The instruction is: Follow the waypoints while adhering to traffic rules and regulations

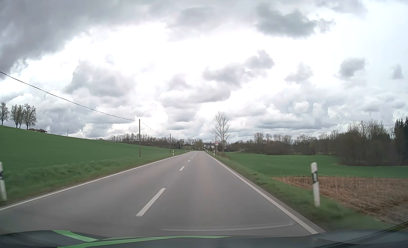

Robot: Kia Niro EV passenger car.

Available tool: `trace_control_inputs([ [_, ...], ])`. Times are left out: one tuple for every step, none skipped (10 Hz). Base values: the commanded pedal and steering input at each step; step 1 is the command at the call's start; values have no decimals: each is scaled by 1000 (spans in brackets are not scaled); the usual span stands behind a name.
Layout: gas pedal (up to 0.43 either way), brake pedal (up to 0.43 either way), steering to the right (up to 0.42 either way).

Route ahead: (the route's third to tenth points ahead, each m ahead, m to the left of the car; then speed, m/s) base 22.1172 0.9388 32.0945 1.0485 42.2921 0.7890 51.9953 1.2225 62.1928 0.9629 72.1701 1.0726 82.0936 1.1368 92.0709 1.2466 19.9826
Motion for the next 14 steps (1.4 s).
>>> trace_control_inputs([
  [280, 0, -1],
  [280, 0, -1],
  [280, 0, -1],
  [280, 0, -1],
  [280, 0, -1],
  [280, 0, -1],
  [280, 0, -1],
  [280, 0, -1],
  [280, 0, -1],
  [287, 0, -1],
  [287, 0, -2],
  [287, 0, -2],
  [299, 0, -4],
  [299, 0, -5],
])
